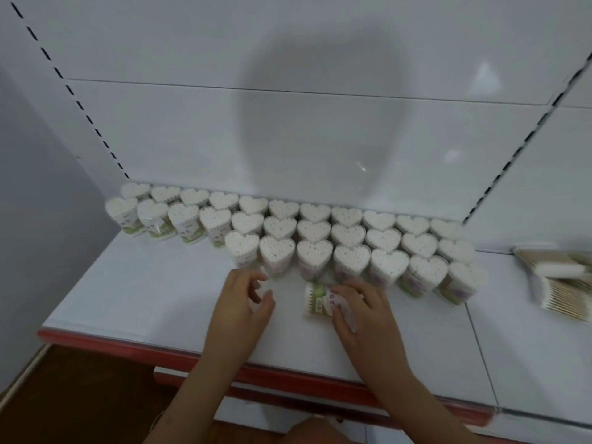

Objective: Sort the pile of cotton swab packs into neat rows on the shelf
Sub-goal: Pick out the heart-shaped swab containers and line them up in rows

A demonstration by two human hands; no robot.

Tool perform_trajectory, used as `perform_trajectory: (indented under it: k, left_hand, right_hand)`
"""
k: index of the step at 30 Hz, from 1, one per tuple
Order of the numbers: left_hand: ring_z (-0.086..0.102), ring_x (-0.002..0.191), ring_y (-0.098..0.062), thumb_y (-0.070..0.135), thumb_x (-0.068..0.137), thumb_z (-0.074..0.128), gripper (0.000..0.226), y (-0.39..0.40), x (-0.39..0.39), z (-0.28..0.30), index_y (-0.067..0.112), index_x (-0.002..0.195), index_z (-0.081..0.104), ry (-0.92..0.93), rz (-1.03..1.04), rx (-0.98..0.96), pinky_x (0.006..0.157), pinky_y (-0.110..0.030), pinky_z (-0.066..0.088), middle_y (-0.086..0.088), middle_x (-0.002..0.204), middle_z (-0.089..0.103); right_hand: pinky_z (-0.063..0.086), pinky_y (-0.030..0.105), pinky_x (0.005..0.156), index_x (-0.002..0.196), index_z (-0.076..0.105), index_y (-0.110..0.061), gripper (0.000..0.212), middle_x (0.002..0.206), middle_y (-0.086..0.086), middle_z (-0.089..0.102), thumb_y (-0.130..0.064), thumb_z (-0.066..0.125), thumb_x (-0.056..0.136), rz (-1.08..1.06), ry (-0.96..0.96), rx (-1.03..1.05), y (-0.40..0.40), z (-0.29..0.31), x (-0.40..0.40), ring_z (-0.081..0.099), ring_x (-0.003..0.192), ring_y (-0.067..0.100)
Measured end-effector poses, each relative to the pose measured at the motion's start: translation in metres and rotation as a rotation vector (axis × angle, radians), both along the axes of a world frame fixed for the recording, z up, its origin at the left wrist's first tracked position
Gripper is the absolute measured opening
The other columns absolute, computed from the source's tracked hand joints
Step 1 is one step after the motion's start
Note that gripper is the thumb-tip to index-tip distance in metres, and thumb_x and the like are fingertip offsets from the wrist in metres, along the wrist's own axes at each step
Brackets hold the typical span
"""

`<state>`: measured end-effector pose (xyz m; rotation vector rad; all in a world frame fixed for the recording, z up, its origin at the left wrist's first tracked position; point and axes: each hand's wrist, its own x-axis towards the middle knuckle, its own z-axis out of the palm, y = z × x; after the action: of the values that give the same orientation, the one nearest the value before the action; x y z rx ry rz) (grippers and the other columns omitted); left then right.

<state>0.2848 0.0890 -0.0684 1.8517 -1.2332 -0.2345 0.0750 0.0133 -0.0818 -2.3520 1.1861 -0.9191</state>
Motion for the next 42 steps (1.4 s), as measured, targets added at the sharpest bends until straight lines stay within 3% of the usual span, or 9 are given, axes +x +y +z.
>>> perform_trajectory:
  k: [5,7,11,16,21,25,30,35,42]
  left_hand:
    - [0.056,0.101,0.003,0.033,0.088,0.073,0.065,-0.007,-0.035,-0.009,0.032,0.144,0.041,-0.034,-0.292,0.168,0.072,-0.014,0.051,0.016,0.131,0.043]
    - [0.055,0.102,0.007,0.034,0.089,0.073,0.062,-0.009,-0.042,-0.010,0.031,0.143,0.042,0.114,-0.243,0.169,0.075,-0.010,0.048,0.014,0.129,0.051]
    - [0.060,0.097,0.002,0.029,0.085,0.078,0.054,-0.001,-0.037,-0.011,0.029,0.134,0.054,0.245,-0.150,0.112,0.076,-0.011,0.049,0.009,0.120,0.060]
    - [0.060,0.098,-0.002,0.029,0.076,0.084,0.060,0.025,-0.017,-0.009,0.030,0.129,0.056,0.105,-0.180,0.090,0.080,-0.022,0.054,0.011,0.119,0.050]
    - [0.060,0.091,-0.003,0.039,0.075,0.079,0.052,0.044,0.003,-0.004,0.036,0.119,0.050,0.042,0.105,0.096,0.070,-0.031,0.055,0.017,0.110,0.056]
    - [0.059,0.101,-0.007,0.036,0.074,0.083,0.055,0.056,0.034,-0.005,0.031,0.119,0.051,0.062,0.299,0.074,0.080,-0.034,0.056,0.013,0.111,0.061]
    - [0.060,0.092,0.002,0.036,0.076,0.085,0.053,0.042,0.064,0.001,0.023,0.114,0.051,0.243,0.417,0.023,0.068,-0.005,0.046,0.010,0.108,0.060]
    - [0.056,0.104,-0.020,0.044,0.075,0.085,0.068,0.004,0.083,-0.012,0.015,0.126,0.053,0.102,0.435,0.010,0.086,-0.033,0.051,-0.003,0.116,0.058]
    - [0.050,0.111,-0.025,0.028,0.077,0.086,0.068,-0.021,0.088,-0.016,0.008,0.134,0.055,0.042,0.359,-0.008,0.096,-0.029,0.042,-0.009,0.116,0.049]
  right_hand:
    - [0.041,0.012,0.092,0.121,0.060,-0.024,0.036,0.127,-0.007,0.054,-0.010,0.069,0.089,-0.004,-0.120,0.198,0.008,-0.001,0.005,0.052,0.116,0.006]
    - [0.041,0.005,0.086,0.120,0.058,-0.024,0.039,0.119,-0.010,0.054,-0.012,0.073,0.086,-0.023,-0.197,0.258,0.011,0.001,0.007,0.053,0.106,-0.001]
    - [0.049,0.013,0.090,0.128,0.054,-0.029,0.051,0.121,-0.015,0.056,-0.021,0.078,0.083,-0.056,-0.331,0.424,0.014,0.001,0.009,0.056,0.108,-0.010]
    - [0.043,0.013,0.101,0.130,0.062,-0.020,0.049,0.129,-0.012,0.061,-0.011,0.076,0.085,0.213,-0.248,0.187,0.020,0.012,0.031,0.053,0.121,-0.005]
    - [0.035,0.013,0.108,0.134,0.059,-0.019,0.040,0.138,-0.009,0.056,-0.017,0.063,0.094,0.463,-0.206,0.111,0.023,0.029,0.080,0.046,0.131,-0.001]
    - [0.041,0.014,0.100,0.128,0.060,-0.022,0.032,0.126,-0.011,0.059,-0.028,0.049,0.099,0.469,-0.115,0.115,0.015,0.014,0.092,0.050,0.118,-0.003]
    - [0.036,0.024,0.111,0.130,0.060,-0.021,0.036,0.135,-0.008,0.053,-0.019,0.057,0.095,0.545,0.122,0.053,0.001,-0.022,0.092,0.041,0.127,0.001]
    - [0.035,0.024,0.110,0.131,0.060,-0.022,0.039,0.136,-0.010,0.053,-0.028,0.051,0.094,0.535,0.136,0.024,0.001,-0.026,0.096,0.043,0.128,0.004]
    - [0.033,0.020,0.110,0.131,0.059,-0.026,0.041,0.136,-0.014,0.052,-0.033,0.047,0.093,0.532,0.135,0.022,0.002,-0.027,0.096,0.041,0.129,-0.001]
